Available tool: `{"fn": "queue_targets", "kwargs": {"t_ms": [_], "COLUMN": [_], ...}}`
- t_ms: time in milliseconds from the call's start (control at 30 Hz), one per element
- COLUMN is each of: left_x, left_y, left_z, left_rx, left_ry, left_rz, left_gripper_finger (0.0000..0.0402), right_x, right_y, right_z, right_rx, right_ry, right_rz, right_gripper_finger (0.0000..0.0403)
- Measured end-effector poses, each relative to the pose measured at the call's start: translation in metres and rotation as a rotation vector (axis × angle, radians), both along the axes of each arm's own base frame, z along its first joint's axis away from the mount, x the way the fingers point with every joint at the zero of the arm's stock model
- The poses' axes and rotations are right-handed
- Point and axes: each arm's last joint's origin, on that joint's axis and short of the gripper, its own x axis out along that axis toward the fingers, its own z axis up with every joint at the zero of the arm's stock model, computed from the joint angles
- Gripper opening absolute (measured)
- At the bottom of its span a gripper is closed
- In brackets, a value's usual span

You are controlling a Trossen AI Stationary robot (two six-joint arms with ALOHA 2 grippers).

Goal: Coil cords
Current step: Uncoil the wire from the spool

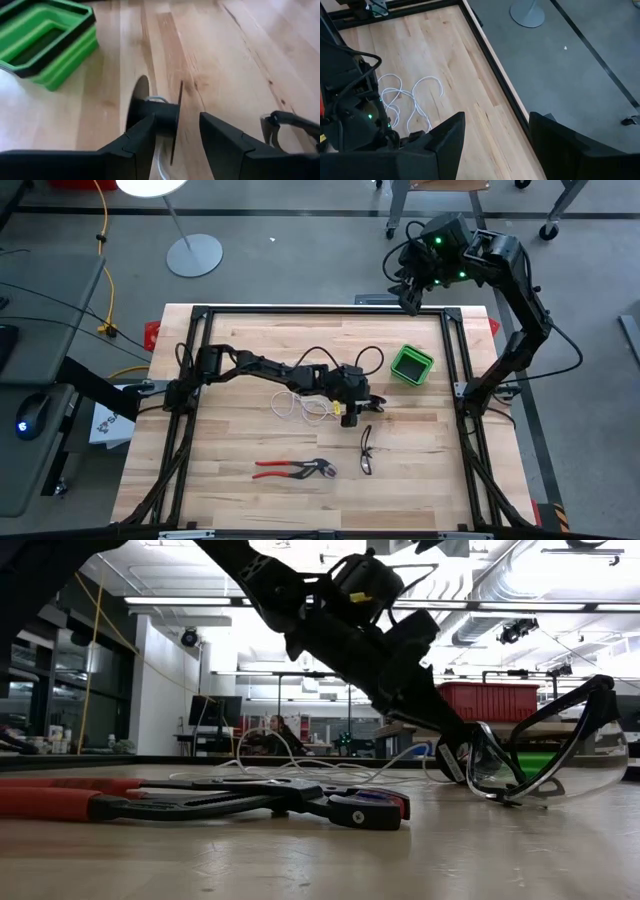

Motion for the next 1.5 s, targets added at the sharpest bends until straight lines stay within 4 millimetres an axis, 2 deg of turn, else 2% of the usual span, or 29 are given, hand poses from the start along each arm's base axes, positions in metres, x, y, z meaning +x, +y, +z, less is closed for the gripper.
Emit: {"fn": "queue_targets", "kwargs": {"t_ms": [100,300,433,533,700,800,933,1000,1100,1267,1400,1500], "left_x": [0.000,0.001,0.000,-0.005,-0.028,-0.055,-0.103,-0.130,-0.167,-0.216,-0.245,-0.258], "left_y": [-0.001,-0.003,0.004,0.016,0.041,0.052,0.060,0.058,0.056,0.052,0.051,0.052], "left_z": [-0.002,0.000,0.006,0.022,0.075,0.118,0.182,0.215,0.251,0.296,0.318,0.331], "left_rx": [-0.018,-0.021,-0.130,-0.189,-0.199,-0.153,-0.129,-0.113,-0.105,-0.164,-0.191,-0.211], "left_ry": [0.009,-0.009,0.034,0.040,0.036,0.036,-0.017,-0.078,-0.165,-0.330,-0.437,-0.519], "left_rz": [-0.026,-0.021,0.070,0.123,0.119,0.108,0.070,0.045,0.064,0.128,0.160,0.182], "left_gripper_finger": [0.0115,0.0012,0.0004,0.0003,0.0001,0.0001,0.0001,0.0001,0.0001,0.0000,0.0000,0.0000], "right_x": [0.000,0.000,0.000,0.000,0.000,-0.001,0.001,0.007,0.019,0.054,0.084,0.105], "right_y": [0.000,0.000,0.000,0.000,-0.001,-0.003,-0.007,-0.010,-0.012,-0.012,-0.005,0.001], "right_z": [0.000,0.000,0.000,0.000,0.000,-0.002,-0.010,-0.014,-0.017,-0.018,-0.015,-0.013], "right_rx": [0.000,0.000,-0.001,-0.002,-0.002,0.040,0.165,0.200,0.229,0.211,0.167,0.149], "right_ry": [0.000,0.000,0.001,0.000,-0.002,-0.004,0.001,0.003,-0.042,-0.183,-0.318,-0.408], "right_rz": [0.000,0.000,0.001,0.002,-0.037,-0.013,0.113,0.169,0.270,0.417,0.539,0.586], "right_gripper_finger": [0.0213,0.0213,0.0213,0.0213,0.0213,0.0213,0.0213,0.0213,0.0213,0.0213,0.0213,0.0213]}}
